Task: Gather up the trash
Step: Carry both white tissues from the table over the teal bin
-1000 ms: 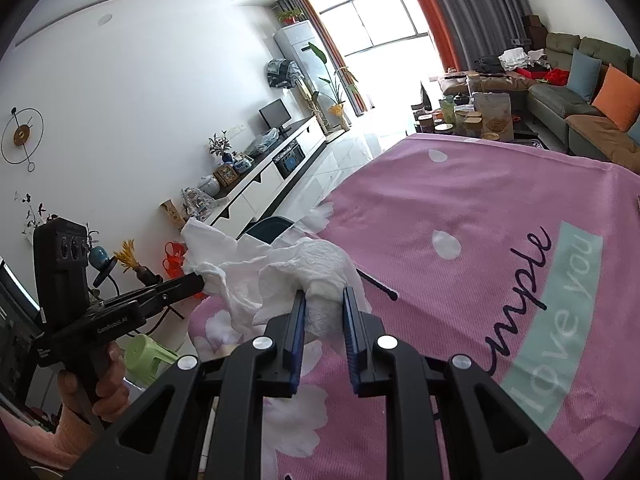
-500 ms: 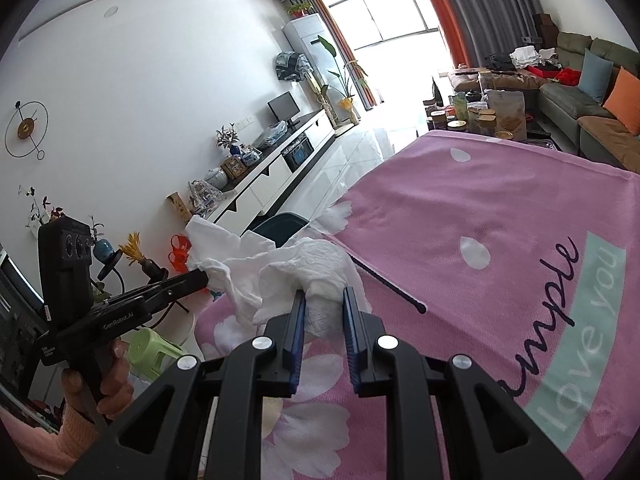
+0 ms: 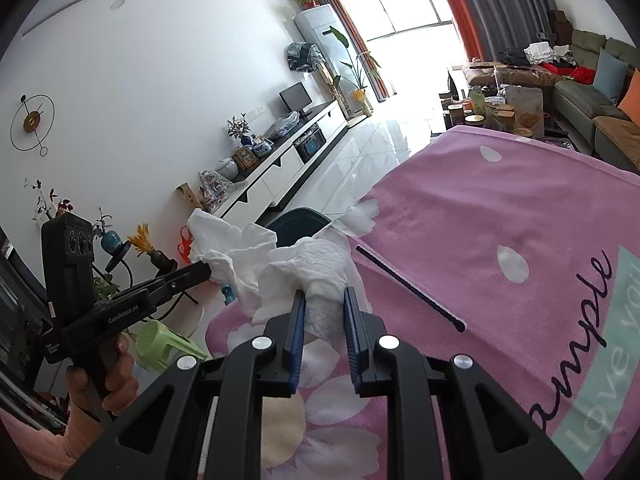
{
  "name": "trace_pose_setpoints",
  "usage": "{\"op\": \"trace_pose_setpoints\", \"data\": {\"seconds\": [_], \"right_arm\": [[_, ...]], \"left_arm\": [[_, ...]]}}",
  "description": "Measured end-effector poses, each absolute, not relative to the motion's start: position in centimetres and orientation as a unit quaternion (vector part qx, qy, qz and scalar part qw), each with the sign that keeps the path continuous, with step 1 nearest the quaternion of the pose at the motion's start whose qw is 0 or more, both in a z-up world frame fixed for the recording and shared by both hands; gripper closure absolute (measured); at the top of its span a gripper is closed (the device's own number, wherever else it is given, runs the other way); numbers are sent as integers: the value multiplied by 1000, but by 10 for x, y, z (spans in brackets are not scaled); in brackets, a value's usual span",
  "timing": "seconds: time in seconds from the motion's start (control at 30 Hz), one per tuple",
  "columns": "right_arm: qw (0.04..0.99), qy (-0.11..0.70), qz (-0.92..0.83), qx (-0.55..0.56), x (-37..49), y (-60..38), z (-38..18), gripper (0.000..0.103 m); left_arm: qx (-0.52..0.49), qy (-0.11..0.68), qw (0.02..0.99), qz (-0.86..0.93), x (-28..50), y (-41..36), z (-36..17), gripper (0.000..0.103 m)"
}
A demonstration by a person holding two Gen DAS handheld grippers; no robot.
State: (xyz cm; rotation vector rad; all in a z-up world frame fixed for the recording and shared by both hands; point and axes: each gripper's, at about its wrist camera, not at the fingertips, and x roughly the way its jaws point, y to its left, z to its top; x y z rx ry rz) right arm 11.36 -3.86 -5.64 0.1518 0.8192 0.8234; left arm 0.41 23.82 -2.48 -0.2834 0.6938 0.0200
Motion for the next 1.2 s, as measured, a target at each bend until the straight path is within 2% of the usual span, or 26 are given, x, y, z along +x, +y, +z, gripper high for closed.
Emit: {"op": "trace_pose_setpoints", "data": {"seconds": [1.2], "right_arm": [[817,397,416,47,136,14,-51,84]], "left_arm": [[-153,334,928,66,9,265,-26,94]]}}
